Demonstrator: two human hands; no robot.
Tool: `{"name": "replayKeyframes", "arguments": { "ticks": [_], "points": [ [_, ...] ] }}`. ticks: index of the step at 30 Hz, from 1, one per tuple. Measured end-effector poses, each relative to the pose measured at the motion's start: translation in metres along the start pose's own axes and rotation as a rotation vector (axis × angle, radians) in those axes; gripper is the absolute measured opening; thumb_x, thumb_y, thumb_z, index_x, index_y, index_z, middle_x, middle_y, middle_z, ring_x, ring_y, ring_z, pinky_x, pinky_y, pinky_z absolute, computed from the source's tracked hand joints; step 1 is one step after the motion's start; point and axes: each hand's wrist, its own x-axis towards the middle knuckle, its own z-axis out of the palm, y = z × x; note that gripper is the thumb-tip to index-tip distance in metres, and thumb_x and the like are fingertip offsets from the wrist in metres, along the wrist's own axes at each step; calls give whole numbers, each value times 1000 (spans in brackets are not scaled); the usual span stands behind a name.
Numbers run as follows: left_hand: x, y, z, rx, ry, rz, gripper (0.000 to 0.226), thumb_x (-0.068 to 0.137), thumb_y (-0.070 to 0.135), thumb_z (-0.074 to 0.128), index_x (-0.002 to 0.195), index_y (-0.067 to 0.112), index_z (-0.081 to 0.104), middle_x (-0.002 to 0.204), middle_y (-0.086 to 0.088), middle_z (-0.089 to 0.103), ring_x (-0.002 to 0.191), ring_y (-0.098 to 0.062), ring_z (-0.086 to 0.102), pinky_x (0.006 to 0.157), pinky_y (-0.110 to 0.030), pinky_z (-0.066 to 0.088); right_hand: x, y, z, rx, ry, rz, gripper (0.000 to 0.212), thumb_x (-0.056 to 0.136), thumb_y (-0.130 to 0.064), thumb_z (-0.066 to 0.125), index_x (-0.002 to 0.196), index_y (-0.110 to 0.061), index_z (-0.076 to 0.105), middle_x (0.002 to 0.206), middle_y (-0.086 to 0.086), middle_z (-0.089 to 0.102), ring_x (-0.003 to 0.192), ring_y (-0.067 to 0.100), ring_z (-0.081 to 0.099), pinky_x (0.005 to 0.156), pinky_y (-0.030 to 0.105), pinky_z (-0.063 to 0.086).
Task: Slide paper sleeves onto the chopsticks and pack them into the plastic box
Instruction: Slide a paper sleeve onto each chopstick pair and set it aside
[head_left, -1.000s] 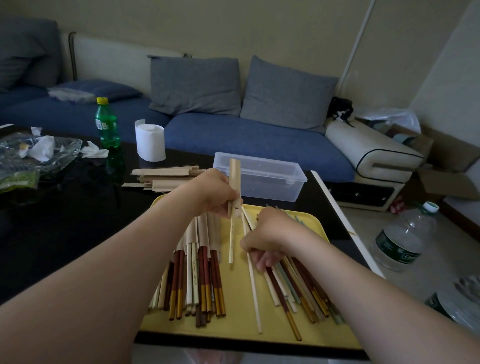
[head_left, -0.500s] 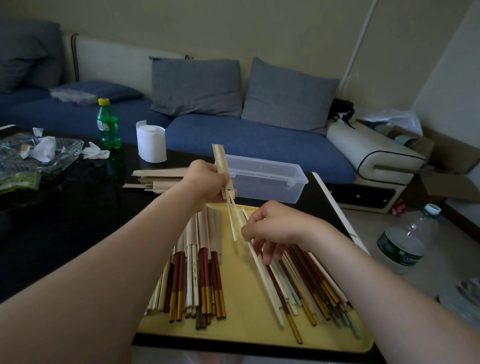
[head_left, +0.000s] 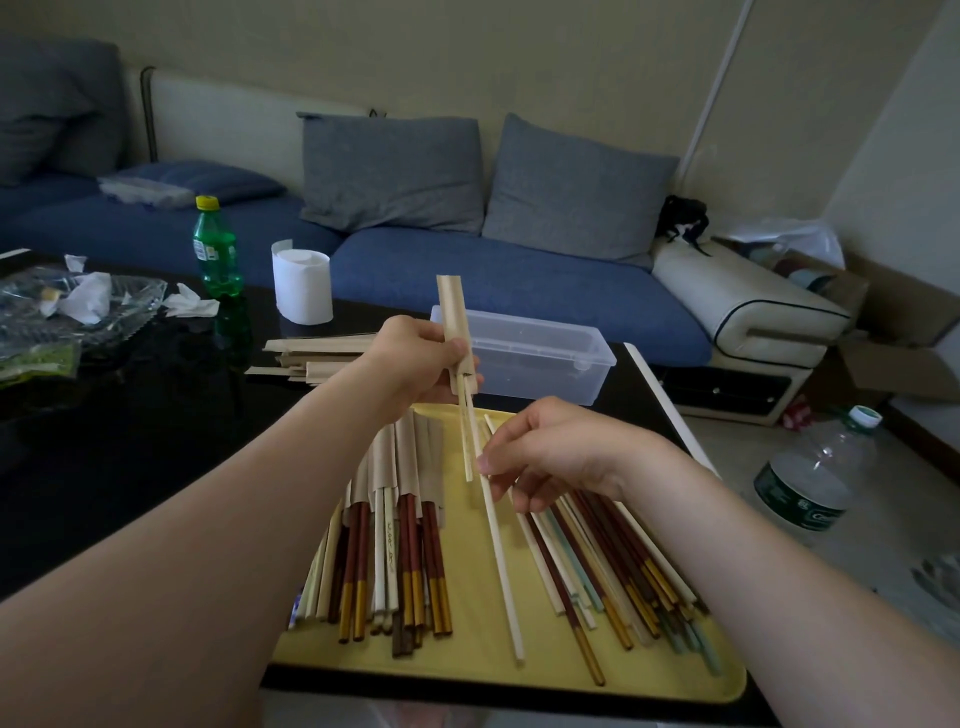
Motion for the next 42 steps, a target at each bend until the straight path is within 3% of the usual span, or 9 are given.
{"name": "replayKeyframes", "arguments": {
  "ticks": [7,17,30,37,42],
  "points": [
    [2,-2,-2,63,-20,27,24,103,16,65,123,4,65,105,-13,79,87,-21,80,68,-32,65,0,1,-1,1,4,-22,15,100,-15,76,111,-5,79,96,13,82,71,19,72,65,30,60],
    [0,0,-2,62,47,0,21,103,15,66,121,5,65,102,-14,78,81,-22,80,56,-29,62,2,2,-1,9,27,-43,13,101,-16,76,107,-5,81,89,10,80,71,21,74,64,30,61],
    [1,-2,-2,101,45,10,21,102,17,67,120,7,67,100,-11,79,81,-20,80,66,-34,65,1,3,-2,30,42,-55,13,101,-17,76,107,-6,80,91,10,81,73,21,75,66,31,62],
    [-1,0,-1,61,0,-10,21,103,16,66,120,4,65,100,-15,79,83,-25,80,68,-38,66,2,2,0,38,37,-44,15,100,-18,77,109,-6,80,94,12,82,73,20,75,65,29,62],
    [-6,3,0,69,-102,-53,22,103,14,66,120,0,67,99,-15,80,87,-26,80,71,-38,67,5,3,4,148,173,-59,15,101,-20,77,110,-8,80,94,10,82,75,18,78,68,31,63]
  ]
}}
